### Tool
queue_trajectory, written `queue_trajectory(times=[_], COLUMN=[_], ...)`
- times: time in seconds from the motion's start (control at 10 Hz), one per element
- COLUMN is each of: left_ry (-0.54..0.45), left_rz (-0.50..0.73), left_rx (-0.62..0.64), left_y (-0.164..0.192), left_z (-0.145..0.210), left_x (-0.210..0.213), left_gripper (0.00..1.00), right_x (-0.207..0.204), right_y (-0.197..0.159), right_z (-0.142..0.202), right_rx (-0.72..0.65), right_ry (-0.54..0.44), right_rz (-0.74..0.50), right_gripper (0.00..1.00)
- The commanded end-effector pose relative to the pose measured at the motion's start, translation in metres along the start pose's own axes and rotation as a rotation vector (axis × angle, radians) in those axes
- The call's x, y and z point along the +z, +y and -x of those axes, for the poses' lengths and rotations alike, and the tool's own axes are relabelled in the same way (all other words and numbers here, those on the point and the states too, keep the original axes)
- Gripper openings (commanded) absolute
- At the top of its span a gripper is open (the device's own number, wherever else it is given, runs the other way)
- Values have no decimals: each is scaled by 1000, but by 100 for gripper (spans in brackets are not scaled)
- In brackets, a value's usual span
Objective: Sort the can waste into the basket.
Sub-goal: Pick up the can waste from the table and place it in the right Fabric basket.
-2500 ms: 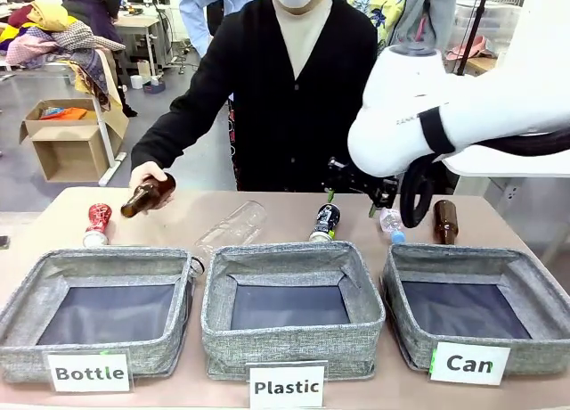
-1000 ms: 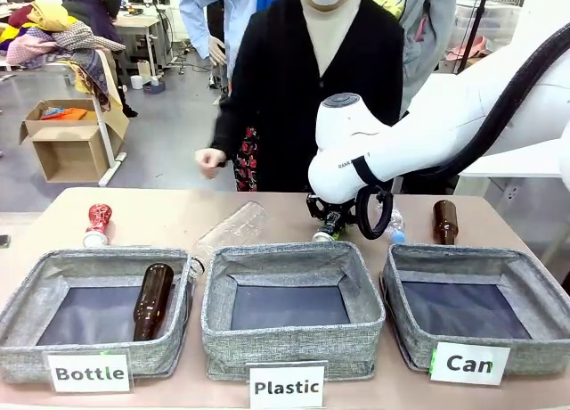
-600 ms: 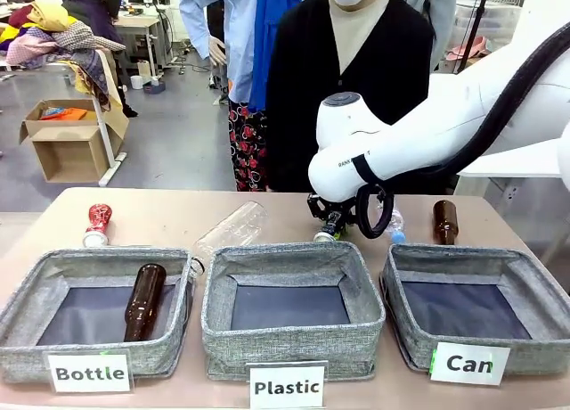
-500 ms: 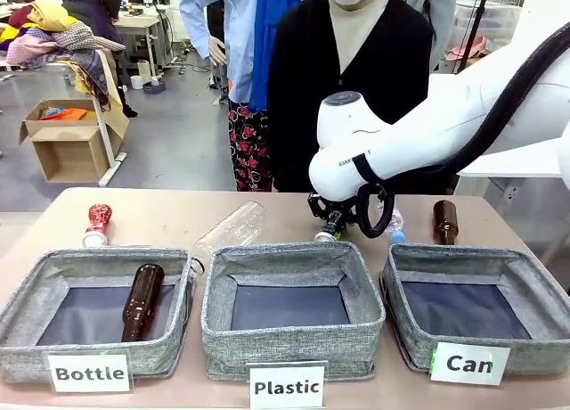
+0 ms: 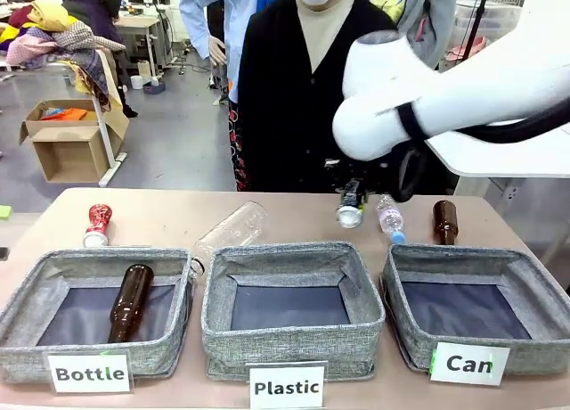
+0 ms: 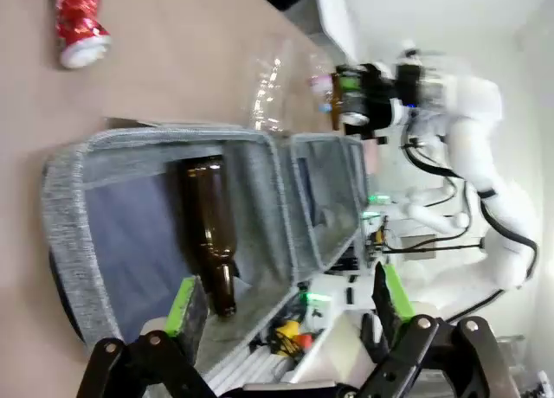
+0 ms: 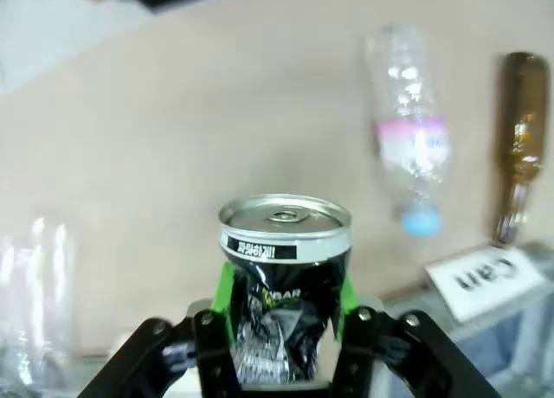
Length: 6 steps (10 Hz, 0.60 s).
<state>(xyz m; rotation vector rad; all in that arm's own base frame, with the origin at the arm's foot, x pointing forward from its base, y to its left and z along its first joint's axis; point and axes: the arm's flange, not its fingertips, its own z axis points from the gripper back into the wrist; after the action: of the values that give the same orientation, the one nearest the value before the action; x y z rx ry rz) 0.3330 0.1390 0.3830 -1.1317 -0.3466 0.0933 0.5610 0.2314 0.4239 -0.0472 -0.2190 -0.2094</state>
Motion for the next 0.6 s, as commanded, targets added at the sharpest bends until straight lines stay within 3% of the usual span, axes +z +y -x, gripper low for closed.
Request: queue_trajectory(times=[0.0,0.2,0.3,0.5], left_ry=[6,12,1,1], left_rz=[-39,-47,-44,-44], left_rx=[-19,-1,-25,-25], left_y=[-4,-9,-4,-4], left_z=[12,15,-3,-3], left_x=[-8,-11,-4,-4], left_gripper=[100,100,100,100], right_x=[41,69,72,59], right_y=[-55,-103,-133,-170], right_z=[38,78,98,116], right_rx=[239,548,762,977], right_ry=[110,134,131,112], right_rz=[8,5,67,110], right_gripper=[0,2,2,2])
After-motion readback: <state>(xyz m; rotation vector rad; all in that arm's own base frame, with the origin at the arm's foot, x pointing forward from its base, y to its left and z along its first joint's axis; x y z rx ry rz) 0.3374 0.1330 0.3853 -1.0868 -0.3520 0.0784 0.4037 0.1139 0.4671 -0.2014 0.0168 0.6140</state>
